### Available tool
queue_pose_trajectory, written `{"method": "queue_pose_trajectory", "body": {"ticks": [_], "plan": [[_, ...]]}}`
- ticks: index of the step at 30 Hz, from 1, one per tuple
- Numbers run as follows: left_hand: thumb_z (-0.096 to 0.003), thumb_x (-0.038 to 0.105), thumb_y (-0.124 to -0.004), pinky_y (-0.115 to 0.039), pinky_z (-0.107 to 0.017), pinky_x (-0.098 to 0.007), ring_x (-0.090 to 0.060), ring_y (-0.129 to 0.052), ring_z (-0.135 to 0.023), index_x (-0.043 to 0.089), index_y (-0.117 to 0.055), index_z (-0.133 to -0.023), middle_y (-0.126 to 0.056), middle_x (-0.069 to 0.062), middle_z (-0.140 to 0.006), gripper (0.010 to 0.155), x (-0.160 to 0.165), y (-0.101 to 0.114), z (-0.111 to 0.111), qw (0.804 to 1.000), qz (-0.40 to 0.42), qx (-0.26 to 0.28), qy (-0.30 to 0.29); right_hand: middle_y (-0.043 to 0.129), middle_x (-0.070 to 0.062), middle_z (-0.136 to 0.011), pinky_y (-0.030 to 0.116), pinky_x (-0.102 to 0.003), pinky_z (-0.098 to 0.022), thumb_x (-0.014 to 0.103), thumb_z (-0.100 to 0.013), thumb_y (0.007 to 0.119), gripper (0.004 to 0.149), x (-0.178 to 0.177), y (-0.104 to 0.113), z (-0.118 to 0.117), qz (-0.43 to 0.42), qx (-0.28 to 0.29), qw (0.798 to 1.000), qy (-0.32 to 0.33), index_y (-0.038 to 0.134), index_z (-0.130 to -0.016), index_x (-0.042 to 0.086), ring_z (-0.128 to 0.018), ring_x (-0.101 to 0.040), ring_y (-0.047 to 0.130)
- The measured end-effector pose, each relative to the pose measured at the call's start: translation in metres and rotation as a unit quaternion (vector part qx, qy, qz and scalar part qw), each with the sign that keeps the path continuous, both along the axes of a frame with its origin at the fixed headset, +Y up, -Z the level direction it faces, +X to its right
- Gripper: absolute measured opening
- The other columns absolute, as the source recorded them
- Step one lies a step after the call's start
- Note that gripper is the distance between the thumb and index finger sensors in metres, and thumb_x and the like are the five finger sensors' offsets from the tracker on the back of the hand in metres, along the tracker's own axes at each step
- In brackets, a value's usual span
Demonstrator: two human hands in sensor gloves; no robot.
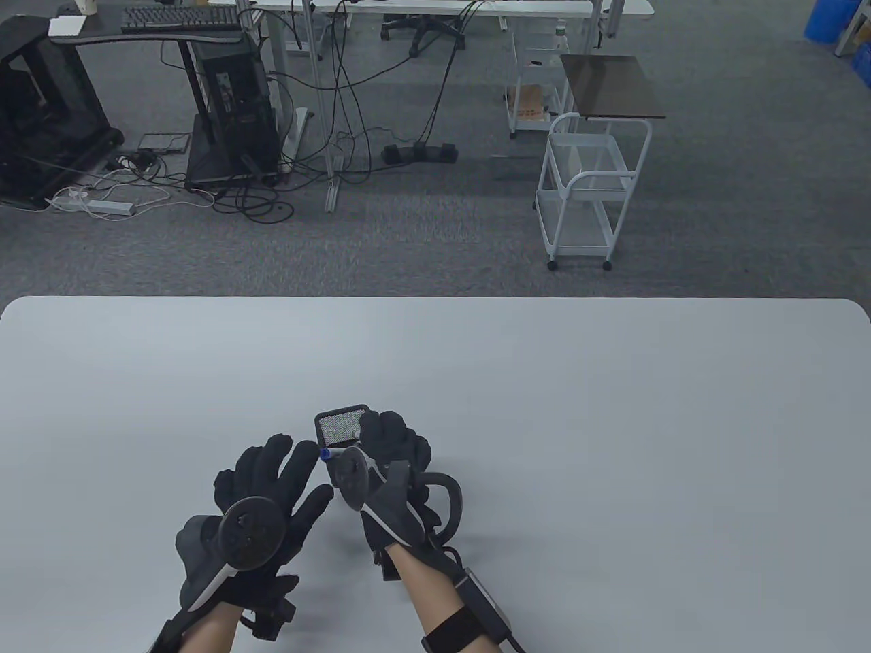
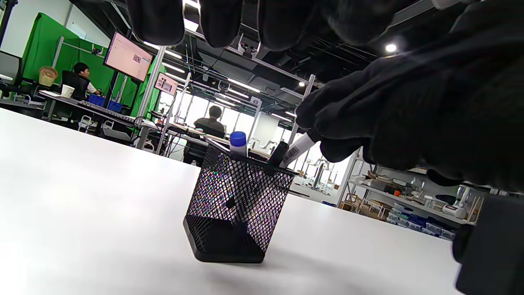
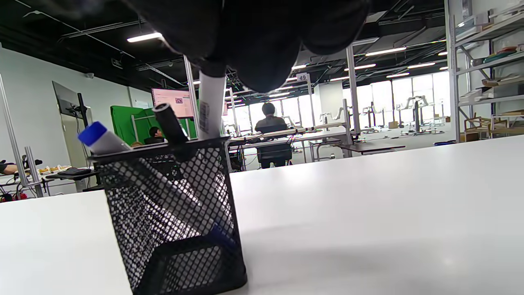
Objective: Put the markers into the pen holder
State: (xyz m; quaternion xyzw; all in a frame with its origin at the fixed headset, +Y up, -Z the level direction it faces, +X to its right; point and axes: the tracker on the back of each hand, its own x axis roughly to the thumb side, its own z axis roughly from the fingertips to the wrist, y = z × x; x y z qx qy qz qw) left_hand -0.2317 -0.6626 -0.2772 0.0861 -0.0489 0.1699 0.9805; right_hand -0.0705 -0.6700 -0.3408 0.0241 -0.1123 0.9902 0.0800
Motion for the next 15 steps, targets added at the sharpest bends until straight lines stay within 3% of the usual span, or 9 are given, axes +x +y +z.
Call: {"method": "queue_pose_trajectory", "body": {"ticks": [15], "plan": [[-0.0604, 0.060, -0.061, -0.033, -0.080, -0.076, -0.054, -0.044, -0.119, 0.037, -0.049, -0.120, -0.041, -0.009, -0.131, 0.065, 0.000, 0.001, 0.001, 1.000, 0.005, 0.003, -0.003, 0.058, -0.016, -0.115, 0.057, -0.054, -0.075, 0.034, -0.066, 0.065, 0.049, 0.017, 0.014, 0.002, 0.016, 0.033, 0.999, -0.014, 0.057, -0.113, 0.019, -0.100, -0.031, 0.078]]}}
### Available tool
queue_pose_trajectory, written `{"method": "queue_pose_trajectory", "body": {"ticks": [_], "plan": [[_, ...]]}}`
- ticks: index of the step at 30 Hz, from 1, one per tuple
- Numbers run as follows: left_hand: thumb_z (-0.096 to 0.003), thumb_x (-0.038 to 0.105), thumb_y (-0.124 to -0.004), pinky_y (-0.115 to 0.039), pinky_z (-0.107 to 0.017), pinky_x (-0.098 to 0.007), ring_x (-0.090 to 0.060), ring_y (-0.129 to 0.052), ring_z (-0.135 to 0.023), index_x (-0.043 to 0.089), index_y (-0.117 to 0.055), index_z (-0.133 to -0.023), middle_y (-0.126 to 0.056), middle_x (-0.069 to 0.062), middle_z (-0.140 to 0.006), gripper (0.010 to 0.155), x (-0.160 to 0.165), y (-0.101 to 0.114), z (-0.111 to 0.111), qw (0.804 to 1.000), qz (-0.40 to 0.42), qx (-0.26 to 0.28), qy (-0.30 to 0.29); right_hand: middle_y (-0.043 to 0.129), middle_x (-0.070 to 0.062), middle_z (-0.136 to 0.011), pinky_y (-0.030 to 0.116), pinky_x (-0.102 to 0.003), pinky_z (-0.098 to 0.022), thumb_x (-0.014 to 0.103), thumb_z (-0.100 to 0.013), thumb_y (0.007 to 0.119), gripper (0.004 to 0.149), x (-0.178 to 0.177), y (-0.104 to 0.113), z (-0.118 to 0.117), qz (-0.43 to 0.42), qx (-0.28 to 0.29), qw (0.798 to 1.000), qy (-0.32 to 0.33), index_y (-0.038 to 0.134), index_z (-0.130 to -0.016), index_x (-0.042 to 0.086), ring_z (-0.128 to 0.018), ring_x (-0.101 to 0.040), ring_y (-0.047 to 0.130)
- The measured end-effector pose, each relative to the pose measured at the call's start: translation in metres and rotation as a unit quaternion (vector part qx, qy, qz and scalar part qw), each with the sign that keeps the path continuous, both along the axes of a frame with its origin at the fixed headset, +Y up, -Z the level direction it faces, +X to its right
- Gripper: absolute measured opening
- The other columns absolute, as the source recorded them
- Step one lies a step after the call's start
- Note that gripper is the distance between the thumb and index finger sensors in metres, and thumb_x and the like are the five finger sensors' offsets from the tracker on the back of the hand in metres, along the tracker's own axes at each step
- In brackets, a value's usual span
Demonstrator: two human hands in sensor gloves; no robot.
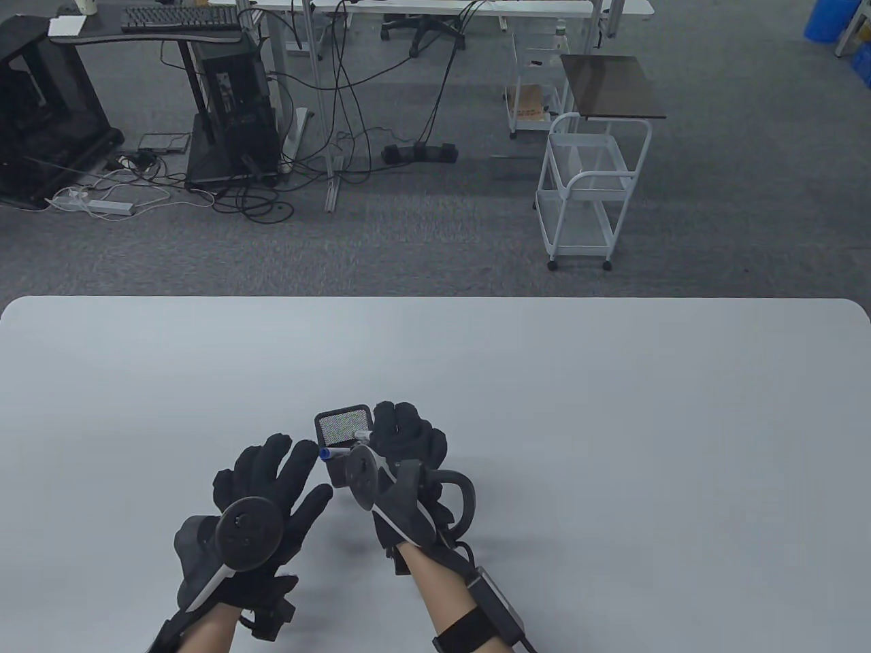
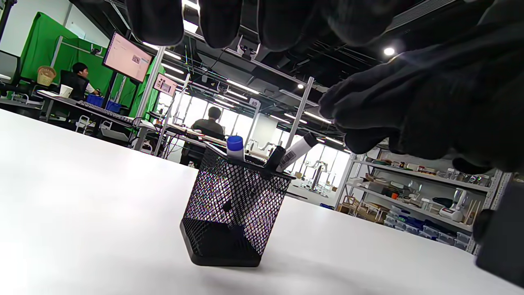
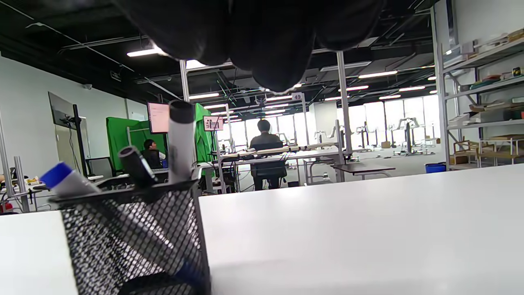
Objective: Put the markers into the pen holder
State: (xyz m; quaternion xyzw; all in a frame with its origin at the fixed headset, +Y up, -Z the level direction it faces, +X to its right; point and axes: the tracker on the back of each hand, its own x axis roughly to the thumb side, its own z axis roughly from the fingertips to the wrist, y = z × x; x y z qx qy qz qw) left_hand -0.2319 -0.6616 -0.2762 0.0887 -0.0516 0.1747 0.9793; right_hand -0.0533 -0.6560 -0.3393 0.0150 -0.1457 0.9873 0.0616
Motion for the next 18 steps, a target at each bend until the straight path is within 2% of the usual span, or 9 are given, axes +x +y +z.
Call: {"method": "queue_pose_trajectory", "body": {"ticks": [4, 11, 18], "plan": [[-0.0604, 0.060, -0.061, -0.033, -0.080, -0.076, -0.054, -0.044, -0.119, 0.037, -0.049, -0.120, -0.041, -0.009, -0.131, 0.065, 0.000, 0.000, 0.000, 1.000, -0.003, 0.001, 0.000, 0.058, -0.017, -0.116, 0.052, -0.058, -0.075, 0.041, -0.066, 0.065, 0.054, 0.010, 0.005, 0.003, 0.023, 0.013, 1.000, 0.005, 0.057, -0.113, 0.018, -0.101, -0.036, 0.075], [-0.0604, 0.060, -0.061, -0.032, -0.079, -0.077, -0.054, -0.044, -0.119, 0.037, -0.050, -0.120, -0.041, -0.009, -0.131, 0.065, 0.000, 0.001, 0.002, 1.000, -0.004, 0.009, 0.002, 0.058, -0.020, -0.116, 0.048, -0.062, -0.075, 0.045, -0.064, 0.066, 0.058, 0.033, 0.005, 0.014, 0.043, 0.037, 0.998, 0.021, 0.058, -0.114, 0.015, -0.102, -0.041, 0.073], [-0.0604, 0.060, -0.061, -0.032, -0.079, -0.077, -0.054, -0.044, -0.119, 0.036, -0.052, -0.119, -0.041, -0.009, -0.131, 0.064, 0.004, 0.000, 0.004, 1.000, -0.015, 0.013, 0.000, 0.058, -0.022, -0.116, 0.046, -0.063, -0.074, 0.048, -0.063, 0.065, 0.062, 0.056, -0.001, 0.023, 0.024, 0.048, 0.998, 0.039, 0.058, -0.114, 0.013, -0.103, -0.044, 0.072]]}}
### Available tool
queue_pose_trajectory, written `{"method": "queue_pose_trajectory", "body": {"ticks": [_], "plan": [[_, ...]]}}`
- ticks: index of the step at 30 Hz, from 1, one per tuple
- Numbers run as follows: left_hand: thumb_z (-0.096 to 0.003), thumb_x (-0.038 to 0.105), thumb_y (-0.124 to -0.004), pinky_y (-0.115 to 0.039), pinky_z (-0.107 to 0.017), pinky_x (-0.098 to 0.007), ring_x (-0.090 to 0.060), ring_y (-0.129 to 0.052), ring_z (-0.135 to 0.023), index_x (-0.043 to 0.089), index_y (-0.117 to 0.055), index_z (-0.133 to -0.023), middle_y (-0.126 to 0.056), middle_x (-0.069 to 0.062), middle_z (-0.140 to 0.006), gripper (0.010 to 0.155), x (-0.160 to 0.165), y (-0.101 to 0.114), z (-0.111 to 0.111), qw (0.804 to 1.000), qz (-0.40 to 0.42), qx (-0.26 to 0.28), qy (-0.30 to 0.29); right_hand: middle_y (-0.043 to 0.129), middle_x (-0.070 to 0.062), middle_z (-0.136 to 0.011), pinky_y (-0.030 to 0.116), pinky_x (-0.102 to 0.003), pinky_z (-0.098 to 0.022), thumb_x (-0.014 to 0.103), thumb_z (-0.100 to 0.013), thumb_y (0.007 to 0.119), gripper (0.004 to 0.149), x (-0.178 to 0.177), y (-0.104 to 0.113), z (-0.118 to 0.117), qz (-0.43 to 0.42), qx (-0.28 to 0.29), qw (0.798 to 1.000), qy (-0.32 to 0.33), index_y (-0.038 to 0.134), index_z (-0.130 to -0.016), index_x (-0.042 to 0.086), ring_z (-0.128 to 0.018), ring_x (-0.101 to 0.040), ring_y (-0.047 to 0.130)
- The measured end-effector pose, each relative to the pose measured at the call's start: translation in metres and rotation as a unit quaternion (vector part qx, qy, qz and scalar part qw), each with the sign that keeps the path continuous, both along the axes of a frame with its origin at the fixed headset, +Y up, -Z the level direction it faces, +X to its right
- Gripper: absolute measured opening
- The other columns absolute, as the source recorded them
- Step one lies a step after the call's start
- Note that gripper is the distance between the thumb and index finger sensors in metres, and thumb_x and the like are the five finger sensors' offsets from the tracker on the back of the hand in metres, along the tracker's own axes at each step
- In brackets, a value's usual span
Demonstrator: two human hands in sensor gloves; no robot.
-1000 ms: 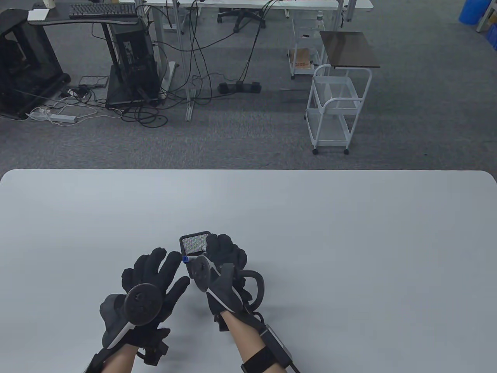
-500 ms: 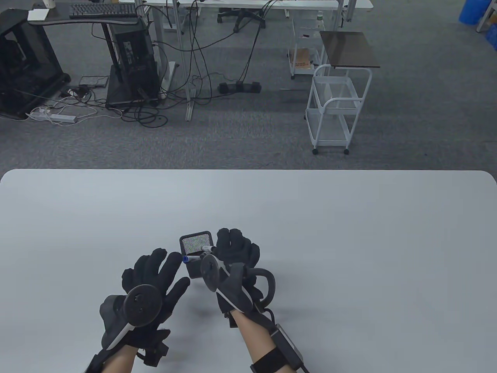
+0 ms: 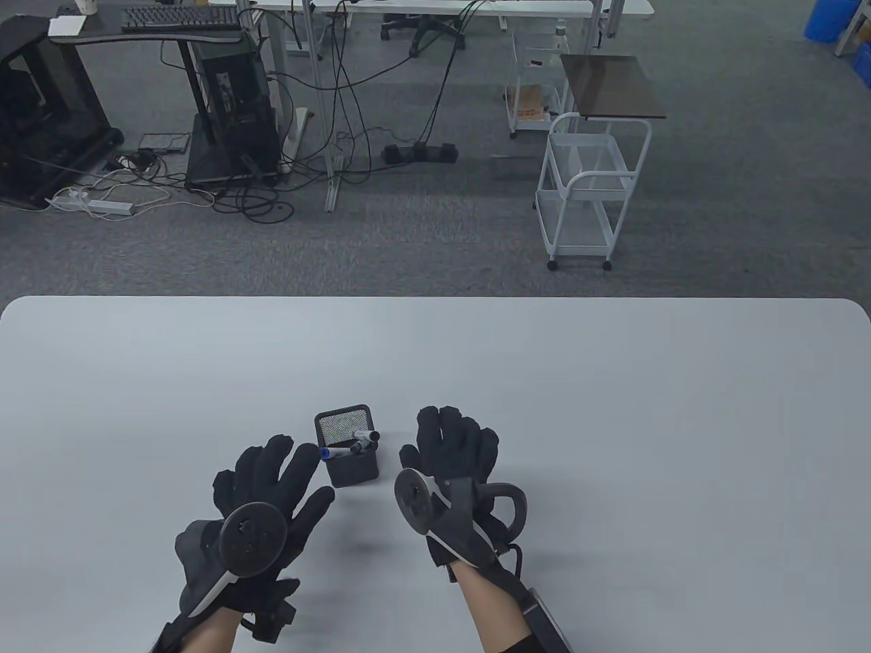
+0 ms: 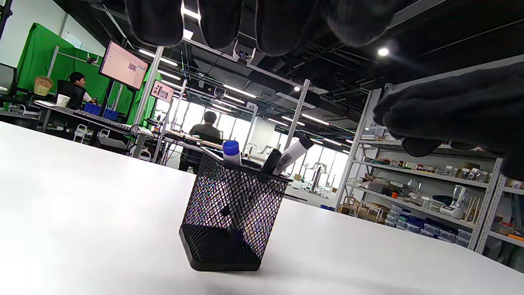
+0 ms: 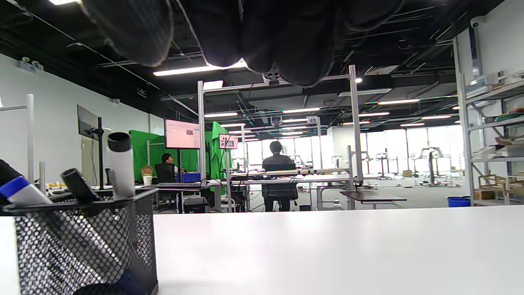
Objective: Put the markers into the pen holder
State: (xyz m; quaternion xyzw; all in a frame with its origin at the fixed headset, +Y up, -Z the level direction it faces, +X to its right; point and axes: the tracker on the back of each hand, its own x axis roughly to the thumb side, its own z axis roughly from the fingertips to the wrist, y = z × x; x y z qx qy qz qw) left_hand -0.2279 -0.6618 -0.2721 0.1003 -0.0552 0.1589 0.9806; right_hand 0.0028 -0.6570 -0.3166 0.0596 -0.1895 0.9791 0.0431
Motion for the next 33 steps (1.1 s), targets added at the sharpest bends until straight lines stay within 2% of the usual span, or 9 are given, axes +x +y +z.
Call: {"method": "queue_pose_trajectory", "body": {"ticks": [11, 19, 33], "plan": [[-0.0603, 0.060, -0.061, -0.032, -0.079, -0.077, -0.054, -0.044, -0.120, 0.037, -0.051, -0.119, -0.041, -0.008, -0.131, 0.064, 0.011, -0.005, 0.003, 1.000, -0.029, 0.005, -0.007, 0.054, -0.023, -0.118, 0.040, -0.067, -0.074, 0.053, -0.062, 0.064, 0.068, 0.024, -0.018, 0.009, -0.029, -0.017, 0.999, 0.037, 0.054, -0.116, 0.013, -0.105, -0.050, 0.066], [-0.0603, 0.060, -0.061, -0.032, -0.079, -0.077, -0.054, -0.044, -0.120, 0.038, -0.049, -0.120, -0.040, -0.008, -0.131, 0.064, 0.015, -0.008, 0.003, 0.999, -0.042, 0.008, -0.006, 0.049, -0.024, -0.121, 0.038, -0.069, -0.072, 0.057, -0.061, 0.061, 0.073, 0.027, -0.031, 0.015, -0.026, -0.024, 0.998, 0.056, 0.050, -0.118, 0.013, -0.107, -0.056, 0.059], [-0.0603, 0.060, -0.060, -0.032, -0.079, -0.077, -0.053, -0.043, -0.120, 0.039, -0.050, -0.119, -0.040, -0.007, -0.131, 0.063, 0.026, -0.015, 0.004, 0.996, -0.082, 0.019, -0.008, 0.045, -0.024, -0.122, 0.035, -0.069, -0.073, 0.059, -0.061, 0.059, 0.074, 0.027, -0.043, 0.015, -0.018, -0.031, 0.996, 0.077, 0.047, -0.119, 0.015, -0.108, -0.056, 0.056]]}}
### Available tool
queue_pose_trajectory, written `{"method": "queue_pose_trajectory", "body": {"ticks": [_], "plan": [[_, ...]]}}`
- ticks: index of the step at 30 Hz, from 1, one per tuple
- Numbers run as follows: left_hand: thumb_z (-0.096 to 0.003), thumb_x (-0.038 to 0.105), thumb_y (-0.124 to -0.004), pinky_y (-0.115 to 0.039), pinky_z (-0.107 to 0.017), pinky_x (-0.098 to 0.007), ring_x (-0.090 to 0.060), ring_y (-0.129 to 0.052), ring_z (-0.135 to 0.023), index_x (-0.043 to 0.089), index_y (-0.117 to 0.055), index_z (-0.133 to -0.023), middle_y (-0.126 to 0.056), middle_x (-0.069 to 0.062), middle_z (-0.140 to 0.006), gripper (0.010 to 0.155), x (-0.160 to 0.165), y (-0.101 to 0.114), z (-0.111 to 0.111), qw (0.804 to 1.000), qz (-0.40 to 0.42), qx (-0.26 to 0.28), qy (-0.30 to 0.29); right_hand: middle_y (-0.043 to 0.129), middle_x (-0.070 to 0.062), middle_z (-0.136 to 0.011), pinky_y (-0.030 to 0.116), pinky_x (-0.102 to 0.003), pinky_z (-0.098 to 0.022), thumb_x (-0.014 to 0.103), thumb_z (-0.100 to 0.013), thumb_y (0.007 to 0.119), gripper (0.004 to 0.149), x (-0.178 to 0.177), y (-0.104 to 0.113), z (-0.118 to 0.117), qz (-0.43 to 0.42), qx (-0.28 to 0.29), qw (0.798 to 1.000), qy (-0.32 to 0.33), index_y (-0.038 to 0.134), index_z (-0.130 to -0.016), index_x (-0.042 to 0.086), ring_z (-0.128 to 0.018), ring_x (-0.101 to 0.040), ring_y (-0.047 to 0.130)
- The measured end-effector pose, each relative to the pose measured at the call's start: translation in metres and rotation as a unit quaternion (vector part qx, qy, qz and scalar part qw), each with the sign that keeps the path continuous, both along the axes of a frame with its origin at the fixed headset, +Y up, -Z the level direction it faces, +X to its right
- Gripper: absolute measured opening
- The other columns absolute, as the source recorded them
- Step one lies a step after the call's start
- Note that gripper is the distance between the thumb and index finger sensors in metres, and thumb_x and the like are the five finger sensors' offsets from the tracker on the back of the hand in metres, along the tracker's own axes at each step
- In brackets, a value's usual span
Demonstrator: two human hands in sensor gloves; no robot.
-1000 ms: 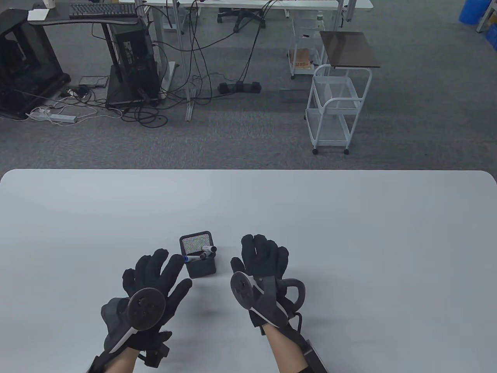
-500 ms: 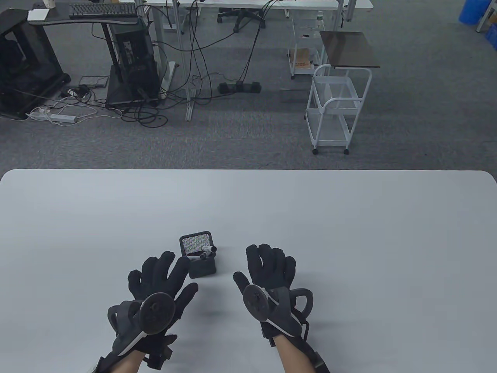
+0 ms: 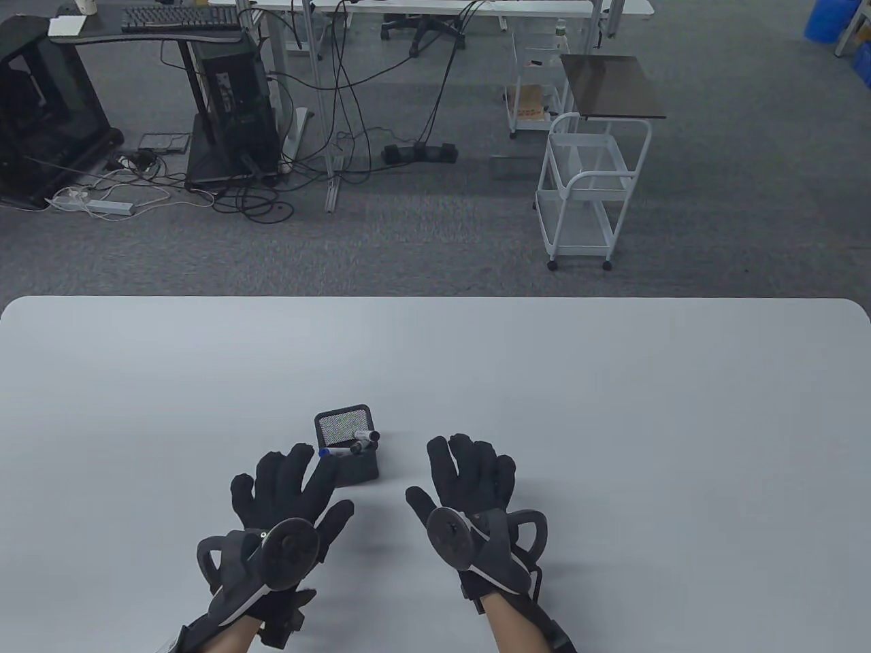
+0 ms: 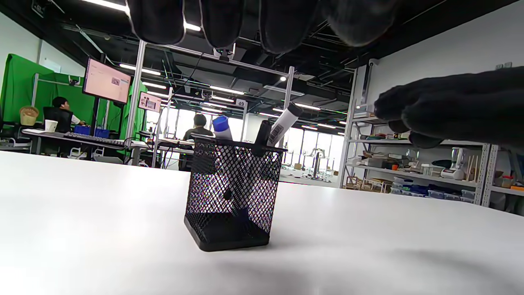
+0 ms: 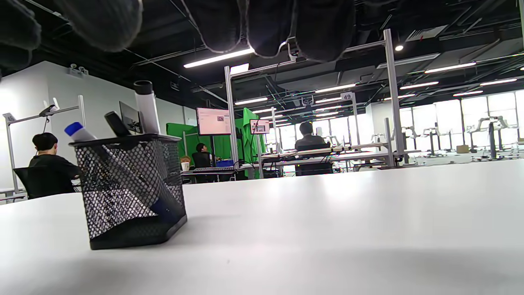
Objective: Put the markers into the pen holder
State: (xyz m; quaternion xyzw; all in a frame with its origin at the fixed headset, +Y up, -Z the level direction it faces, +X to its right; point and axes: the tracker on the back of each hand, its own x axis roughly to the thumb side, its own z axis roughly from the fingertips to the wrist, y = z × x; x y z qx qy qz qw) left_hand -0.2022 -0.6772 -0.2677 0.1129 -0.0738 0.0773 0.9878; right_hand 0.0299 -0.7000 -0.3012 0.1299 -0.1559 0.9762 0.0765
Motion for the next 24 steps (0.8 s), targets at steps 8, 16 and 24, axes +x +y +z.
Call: {"method": "queue_pose_trajectory", "body": {"ticks": [8, 16, 24], "plan": [[-0.0599, 0.060, -0.061, -0.031, -0.079, -0.077, -0.053, -0.043, -0.121, 0.039, -0.051, -0.119, -0.040, -0.006, -0.132, 0.063, 0.008, -0.005, 0.003, 0.999, -0.043, 0.024, 0.004, 0.042, -0.023, -0.124, 0.033, -0.068, -0.074, 0.060, -0.062, 0.058, 0.075, -0.003, -0.004, 0.002, 0.029, 0.004, 0.999, 0.012, 0.043, -0.121, 0.017, -0.110, -0.055, 0.053], [-0.0582, 0.063, -0.061, -0.027, -0.078, -0.079, -0.054, -0.034, -0.122, 0.041, -0.039, -0.121, -0.029, -0.006, -0.133, 0.070, 0.014, -0.009, 0.007, 0.994, -0.089, 0.059, 0.008, 0.032, -0.022, -0.126, 0.028, -0.069, -0.075, 0.063, -0.061, 0.056, 0.079, -0.009, 0.002, 0.008, 0.066, 0.040, 0.997, 0.017, 0.033, -0.122, 0.020, -0.113, -0.055, 0.044], [-0.0574, 0.064, -0.061, -0.025, -0.077, -0.080, -0.055, -0.031, -0.122, 0.041, -0.039, -0.121, -0.026, -0.006, -0.134, 0.071, 0.017, -0.011, 0.010, 0.993, -0.100, 0.063, 0.000, 0.026, -0.023, -0.127, 0.025, -0.071, -0.074, 0.066, -0.060, 0.056, 0.082, -0.011, 0.003, 0.010, 0.069, 0.043, 0.996, 0.024, 0.029, -0.123, 0.021, -0.114, -0.057, 0.039]]}}
